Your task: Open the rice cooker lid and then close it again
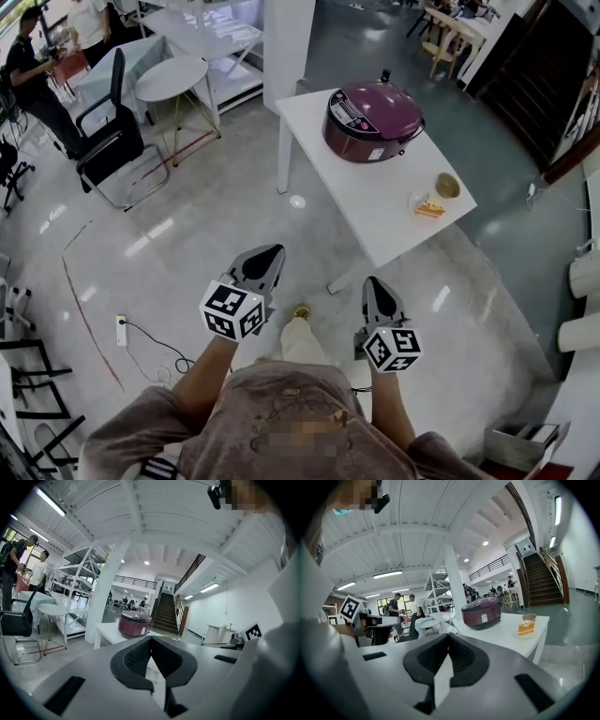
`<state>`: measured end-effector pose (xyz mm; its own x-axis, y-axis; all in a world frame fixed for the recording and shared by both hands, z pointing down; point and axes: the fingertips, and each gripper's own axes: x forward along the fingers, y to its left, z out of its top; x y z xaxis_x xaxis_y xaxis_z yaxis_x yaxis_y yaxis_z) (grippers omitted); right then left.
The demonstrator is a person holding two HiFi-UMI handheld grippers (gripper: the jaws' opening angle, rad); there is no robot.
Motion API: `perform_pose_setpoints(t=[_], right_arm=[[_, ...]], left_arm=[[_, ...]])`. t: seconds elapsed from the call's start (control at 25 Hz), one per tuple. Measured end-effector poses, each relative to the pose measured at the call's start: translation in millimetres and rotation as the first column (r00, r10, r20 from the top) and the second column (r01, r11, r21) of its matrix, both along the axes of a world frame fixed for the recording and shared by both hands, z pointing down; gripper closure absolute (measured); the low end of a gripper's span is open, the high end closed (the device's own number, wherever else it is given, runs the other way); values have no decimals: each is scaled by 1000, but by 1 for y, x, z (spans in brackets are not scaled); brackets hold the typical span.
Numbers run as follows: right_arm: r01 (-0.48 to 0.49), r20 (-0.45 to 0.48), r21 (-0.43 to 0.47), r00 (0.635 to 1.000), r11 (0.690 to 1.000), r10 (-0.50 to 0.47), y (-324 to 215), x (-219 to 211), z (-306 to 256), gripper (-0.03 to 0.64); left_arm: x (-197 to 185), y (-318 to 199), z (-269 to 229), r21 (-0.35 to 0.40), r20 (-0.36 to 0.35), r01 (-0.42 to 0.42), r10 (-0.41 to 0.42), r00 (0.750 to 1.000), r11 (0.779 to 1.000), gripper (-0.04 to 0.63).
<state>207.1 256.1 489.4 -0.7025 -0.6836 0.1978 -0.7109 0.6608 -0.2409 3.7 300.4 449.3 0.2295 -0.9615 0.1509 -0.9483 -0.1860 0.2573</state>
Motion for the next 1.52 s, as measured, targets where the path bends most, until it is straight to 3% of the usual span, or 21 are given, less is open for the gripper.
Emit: perform_pose_setpoints(t=[0.6, 1.12, 1.52], right_arm=[[13, 52, -7, 999, 1000, -13, -141, -23, -12, 615], [75, 50, -14, 996, 997, -75, -205, -40, 0, 615], [77, 45, -9, 996, 997, -76, -253, -62, -1, 614]], left_arm=[[-20, -135, -6, -15, 1, 12, -12, 1000, 1000, 575], [-33, -190, -12, 12, 19, 56, -56, 998, 998, 575], [-47, -240, -16, 22, 17, 34, -35, 999, 999, 575]])
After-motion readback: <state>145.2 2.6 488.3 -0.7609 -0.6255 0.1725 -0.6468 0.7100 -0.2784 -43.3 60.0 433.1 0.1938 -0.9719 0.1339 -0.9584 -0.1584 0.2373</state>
